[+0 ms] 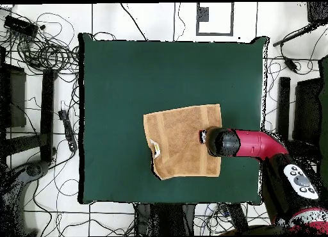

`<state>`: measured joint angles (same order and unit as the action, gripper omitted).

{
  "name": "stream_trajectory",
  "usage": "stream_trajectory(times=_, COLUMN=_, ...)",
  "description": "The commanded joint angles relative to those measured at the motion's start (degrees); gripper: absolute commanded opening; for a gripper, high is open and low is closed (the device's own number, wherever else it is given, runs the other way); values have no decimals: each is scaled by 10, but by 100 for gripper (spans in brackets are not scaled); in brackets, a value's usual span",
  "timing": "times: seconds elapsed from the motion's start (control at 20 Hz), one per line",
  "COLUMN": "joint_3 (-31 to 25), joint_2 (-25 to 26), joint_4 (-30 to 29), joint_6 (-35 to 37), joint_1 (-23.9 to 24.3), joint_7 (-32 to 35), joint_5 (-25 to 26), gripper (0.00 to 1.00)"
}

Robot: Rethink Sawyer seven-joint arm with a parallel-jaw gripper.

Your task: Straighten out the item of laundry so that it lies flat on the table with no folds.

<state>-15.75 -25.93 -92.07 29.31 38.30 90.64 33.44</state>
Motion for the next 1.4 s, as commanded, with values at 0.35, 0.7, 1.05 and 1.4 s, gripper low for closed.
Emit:
stream_trajectory(times=0.35, joint_3=42, joint_2=45, joint_4=19, joint_6=-9, joint_1=8, joint_7=47, joint_5=20, gripper=100)
stream_trajectory(times=0.7, joint_3=44, joint_2=36, joint_4=21, joint_6=3, joint_1=10, joint_7=49, joint_5=12, gripper=100)
stream_trajectory(times=1.05, joint_3=34, joint_2=35, joint_4=23, joint_6=1, joint_1=16, joint_7=26, joint_5=19, gripper=100)
stream_trajectory(times=1.4, joint_3=24, joint_2=32, joint_4=19, joint_6=-3, joint_1=30, joint_7=11, joint_5=20, gripper=100)
